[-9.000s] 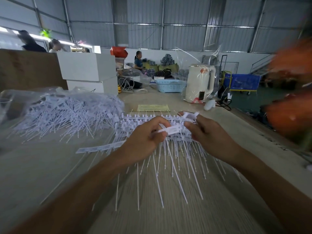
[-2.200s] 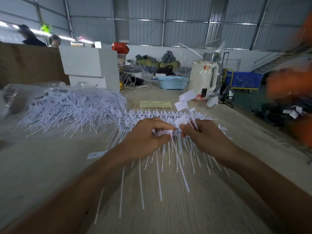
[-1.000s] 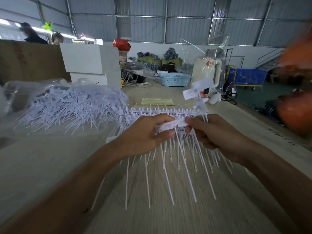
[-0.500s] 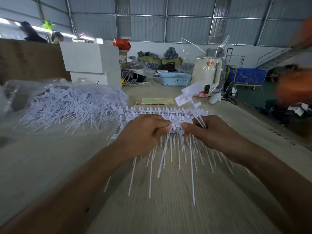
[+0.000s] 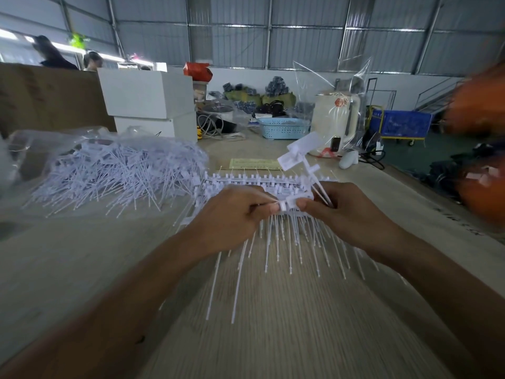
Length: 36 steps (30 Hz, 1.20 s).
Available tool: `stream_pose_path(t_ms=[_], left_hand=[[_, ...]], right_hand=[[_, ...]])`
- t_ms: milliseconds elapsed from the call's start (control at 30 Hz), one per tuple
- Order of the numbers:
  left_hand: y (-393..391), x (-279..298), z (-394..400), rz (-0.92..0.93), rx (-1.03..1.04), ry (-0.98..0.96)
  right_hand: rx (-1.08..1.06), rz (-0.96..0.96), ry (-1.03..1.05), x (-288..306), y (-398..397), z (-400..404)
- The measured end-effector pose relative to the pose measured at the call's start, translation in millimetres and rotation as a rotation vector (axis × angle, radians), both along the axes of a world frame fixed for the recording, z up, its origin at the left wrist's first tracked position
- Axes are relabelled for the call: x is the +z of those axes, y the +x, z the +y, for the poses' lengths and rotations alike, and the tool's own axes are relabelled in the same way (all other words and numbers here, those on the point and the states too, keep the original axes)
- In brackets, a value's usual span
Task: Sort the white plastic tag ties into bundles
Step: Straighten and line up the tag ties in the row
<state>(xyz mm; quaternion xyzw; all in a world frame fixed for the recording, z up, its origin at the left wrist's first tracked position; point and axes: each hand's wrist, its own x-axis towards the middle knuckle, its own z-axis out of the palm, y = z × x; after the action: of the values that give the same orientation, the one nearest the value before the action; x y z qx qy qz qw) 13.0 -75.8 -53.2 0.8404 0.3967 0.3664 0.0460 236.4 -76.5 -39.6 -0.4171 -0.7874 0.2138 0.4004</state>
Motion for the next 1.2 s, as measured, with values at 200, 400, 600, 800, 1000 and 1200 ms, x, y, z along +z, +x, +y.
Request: stream_pose_path(t_ms=[200, 400, 600, 800, 1000, 1200], left_hand=[[-2, -1, 4, -0.048, 0.025, 0.066], [-2, -1, 4, -0.035, 0.033, 0.087], [2, -1, -1, 0.011, 0.018, 0.071], [3, -5, -1, 0.010, -0.015, 0.022], [4, -4, -1, 0.010, -0.020, -0.039], [4, -4, -1, 0.062, -0.036, 0.013]], right_hand=[[-0.005, -0.006, -0.055, -2, 6, 3], [-0.120, -0.068, 0.130, 3, 9, 3], [-0.228, -0.149, 0.215, 2, 8, 8], [-0.215, 0.225, -0.063, 2, 32, 19], [-0.042, 0.098, -0.152, -18, 9, 13], [-0.031, 0.233, -0.194, -11, -6, 5]])
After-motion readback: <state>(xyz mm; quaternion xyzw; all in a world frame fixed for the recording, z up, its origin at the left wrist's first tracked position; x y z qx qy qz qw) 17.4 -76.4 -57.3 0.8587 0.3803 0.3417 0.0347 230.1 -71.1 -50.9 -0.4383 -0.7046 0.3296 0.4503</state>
